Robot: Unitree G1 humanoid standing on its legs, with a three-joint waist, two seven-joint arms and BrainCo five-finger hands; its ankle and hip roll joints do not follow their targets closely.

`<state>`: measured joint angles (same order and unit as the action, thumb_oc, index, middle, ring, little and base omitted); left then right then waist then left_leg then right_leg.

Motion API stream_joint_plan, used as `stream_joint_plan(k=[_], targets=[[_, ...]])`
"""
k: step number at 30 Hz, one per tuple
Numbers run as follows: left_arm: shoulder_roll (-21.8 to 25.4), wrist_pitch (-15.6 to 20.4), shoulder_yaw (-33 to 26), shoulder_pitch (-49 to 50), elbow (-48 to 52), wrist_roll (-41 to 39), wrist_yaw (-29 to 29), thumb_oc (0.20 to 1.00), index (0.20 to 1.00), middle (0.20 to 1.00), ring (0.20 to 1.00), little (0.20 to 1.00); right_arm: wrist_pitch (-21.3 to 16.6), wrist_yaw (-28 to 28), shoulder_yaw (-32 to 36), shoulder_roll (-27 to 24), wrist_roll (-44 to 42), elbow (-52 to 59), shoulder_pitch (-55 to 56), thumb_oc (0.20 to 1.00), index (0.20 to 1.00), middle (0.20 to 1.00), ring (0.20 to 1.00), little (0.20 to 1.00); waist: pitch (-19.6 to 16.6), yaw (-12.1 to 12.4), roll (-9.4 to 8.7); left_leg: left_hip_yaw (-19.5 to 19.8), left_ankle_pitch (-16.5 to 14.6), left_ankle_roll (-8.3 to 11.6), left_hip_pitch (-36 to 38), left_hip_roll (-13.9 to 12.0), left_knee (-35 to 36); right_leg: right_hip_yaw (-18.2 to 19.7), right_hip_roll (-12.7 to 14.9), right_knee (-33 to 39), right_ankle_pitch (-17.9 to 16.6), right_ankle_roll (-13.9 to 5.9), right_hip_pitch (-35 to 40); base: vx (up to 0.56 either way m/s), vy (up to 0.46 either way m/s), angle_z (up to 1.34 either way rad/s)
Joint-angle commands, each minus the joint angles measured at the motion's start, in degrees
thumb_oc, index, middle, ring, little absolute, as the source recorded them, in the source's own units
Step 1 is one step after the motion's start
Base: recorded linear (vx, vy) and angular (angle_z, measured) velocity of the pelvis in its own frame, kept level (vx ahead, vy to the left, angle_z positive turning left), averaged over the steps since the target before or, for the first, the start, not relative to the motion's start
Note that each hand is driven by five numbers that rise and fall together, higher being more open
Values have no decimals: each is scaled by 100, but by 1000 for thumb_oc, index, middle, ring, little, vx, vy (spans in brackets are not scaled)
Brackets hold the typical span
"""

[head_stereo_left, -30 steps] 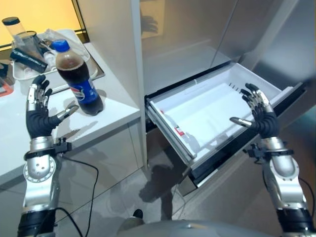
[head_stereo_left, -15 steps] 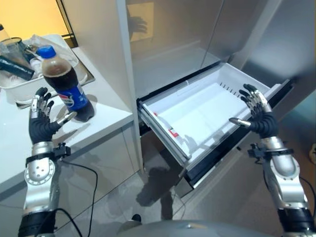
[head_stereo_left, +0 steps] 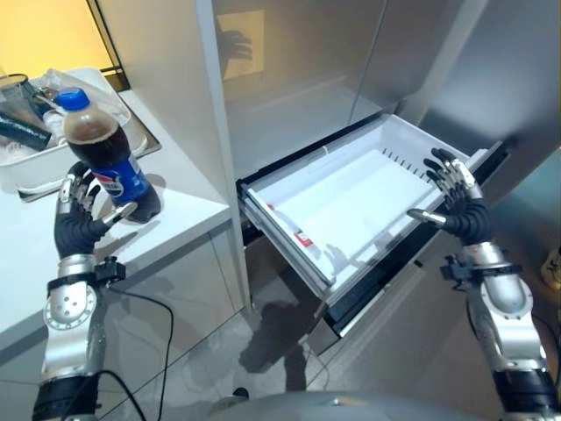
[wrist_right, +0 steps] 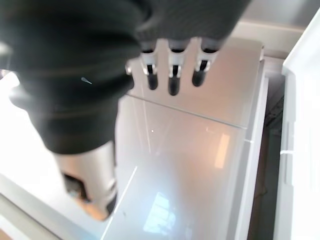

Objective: Take the drinks into the refrigerator

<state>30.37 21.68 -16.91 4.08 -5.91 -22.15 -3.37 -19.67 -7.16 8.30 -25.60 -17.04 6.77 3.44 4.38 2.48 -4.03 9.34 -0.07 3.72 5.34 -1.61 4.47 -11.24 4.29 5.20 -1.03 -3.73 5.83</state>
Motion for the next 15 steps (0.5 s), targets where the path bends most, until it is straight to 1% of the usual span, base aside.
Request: stream_joint_plan(k=[1, 15], targets=[[407, 139, 127, -451, -302, -199, 88, 1000, 1000, 1000, 1000, 1000, -171, -13, 122, -264, -265, 473, -337, 1000, 1000, 1000, 1000, 1000, -143, -52, 14, 373, -205, -440, -89, 315, -70, -197, -67, -746, 526, 11, -40, 0, 0, 0], [640, 48, 423, -896, -828, -47, 5, 1000, 1000, 1000, 1000, 1000, -151, -74, 14, -220, -350, 538, -332, 1000, 1000, 1000, 1000, 1000, -183, -169, -22, 301, -193, -432, -40, 304, -12, -115, -77, -655, 457, -2, -4, 1, 2, -2]])
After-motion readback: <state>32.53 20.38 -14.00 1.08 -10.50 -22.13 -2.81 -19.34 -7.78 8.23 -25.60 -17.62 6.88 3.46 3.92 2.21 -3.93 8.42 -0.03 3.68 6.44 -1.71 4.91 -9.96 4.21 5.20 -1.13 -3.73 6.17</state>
